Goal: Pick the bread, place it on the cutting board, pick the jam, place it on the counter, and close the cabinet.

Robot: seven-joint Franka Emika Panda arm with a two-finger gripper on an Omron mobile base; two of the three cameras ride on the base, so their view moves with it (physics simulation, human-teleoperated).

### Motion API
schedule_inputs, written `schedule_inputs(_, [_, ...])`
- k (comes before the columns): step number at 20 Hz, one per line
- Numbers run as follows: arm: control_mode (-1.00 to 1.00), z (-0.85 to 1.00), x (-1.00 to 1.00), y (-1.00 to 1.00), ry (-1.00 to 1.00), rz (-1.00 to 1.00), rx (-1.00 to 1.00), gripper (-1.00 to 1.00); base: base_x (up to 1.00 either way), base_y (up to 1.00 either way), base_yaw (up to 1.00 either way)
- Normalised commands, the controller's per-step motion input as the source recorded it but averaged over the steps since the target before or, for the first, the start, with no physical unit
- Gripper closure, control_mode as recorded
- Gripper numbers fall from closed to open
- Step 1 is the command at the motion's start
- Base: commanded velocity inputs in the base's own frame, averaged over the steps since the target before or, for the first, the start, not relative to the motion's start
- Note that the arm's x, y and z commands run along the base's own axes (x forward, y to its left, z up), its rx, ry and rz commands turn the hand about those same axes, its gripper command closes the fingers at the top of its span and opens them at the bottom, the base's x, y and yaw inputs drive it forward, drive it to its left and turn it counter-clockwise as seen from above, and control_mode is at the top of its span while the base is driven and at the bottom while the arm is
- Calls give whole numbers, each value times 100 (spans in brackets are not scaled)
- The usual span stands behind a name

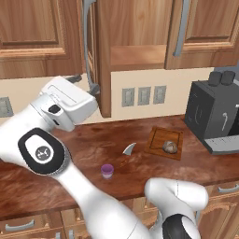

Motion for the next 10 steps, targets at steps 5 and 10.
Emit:
schedule_inputs(5, [-100, 0, 0, -38, 0, 3, 0, -100, 0, 0, 0])
schedule_inputs(10, [-100, 0, 0, -60, 0, 10, 0, -100, 0, 0, 0])
